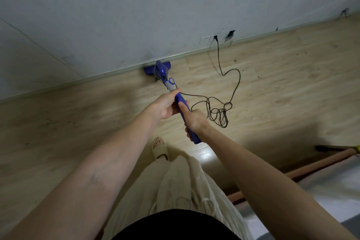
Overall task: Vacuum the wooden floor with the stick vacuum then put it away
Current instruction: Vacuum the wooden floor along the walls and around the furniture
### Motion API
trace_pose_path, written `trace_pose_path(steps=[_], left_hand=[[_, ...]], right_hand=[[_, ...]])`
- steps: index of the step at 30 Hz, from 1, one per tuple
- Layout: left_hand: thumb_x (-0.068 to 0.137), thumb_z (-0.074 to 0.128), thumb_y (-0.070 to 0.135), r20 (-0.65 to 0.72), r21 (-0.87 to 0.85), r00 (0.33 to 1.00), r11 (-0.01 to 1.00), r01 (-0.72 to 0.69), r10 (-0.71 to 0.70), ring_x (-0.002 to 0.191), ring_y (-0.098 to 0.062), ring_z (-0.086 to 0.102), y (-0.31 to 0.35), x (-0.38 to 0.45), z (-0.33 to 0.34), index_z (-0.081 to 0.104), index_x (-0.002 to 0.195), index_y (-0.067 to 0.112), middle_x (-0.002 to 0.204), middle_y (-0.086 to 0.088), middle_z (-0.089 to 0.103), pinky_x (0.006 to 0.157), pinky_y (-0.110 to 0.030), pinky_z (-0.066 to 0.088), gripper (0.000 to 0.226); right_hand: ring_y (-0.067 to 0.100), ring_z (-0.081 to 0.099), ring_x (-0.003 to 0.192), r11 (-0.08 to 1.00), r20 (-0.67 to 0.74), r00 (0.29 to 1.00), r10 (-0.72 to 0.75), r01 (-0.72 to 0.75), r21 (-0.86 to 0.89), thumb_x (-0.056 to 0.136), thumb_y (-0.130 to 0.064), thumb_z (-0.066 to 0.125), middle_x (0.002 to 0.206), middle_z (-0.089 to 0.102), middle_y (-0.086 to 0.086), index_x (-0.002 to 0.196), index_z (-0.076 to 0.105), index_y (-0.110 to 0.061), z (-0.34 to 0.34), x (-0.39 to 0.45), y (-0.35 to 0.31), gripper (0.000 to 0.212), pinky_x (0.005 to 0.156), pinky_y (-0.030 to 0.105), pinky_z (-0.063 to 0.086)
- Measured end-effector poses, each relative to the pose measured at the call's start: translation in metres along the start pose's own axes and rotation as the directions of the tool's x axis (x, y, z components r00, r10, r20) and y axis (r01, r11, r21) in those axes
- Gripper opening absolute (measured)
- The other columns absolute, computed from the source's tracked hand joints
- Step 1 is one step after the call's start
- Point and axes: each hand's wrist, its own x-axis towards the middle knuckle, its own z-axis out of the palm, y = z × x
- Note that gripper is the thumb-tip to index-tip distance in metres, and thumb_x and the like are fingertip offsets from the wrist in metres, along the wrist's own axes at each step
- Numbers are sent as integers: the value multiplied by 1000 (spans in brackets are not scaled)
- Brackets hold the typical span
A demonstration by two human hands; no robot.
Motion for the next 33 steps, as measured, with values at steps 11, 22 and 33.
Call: trace_pose_path(steps=[11,22,33], left_hand=[[95,59,30,67,-25,998,1000,12,-10,73,-24,67,17,2,1,44,123,4,115,-21,53,51,-34,58,40],[96,58,26,20,-95,999,995,-31,33,72,-25,65,-12,-27,-1,47,114,1,100,-21,58,60,-37,54,32],[94,61,25,-79,-229,996,972,-61,44,72,-26,65,-61,-60,-31,47,125,0,103,-21,60,42,-31,54,42]], right_hand=[[18,44,40,999,36,998,43,-43,-2,89,-63,53,60,49,8,76,45,-7,-14,4,-18,57,41,22,39],[17,42,36,998,113,994,7,1,-69,91,-56,54,60,47,10,84,43,-8,-19,-32,-6,50,39,19,38],[12,40,27,982,248,966,-78,117,-147,96,-45,53,59,44,8,76,41,-10,-3,-80,13,42,34,14,35]])
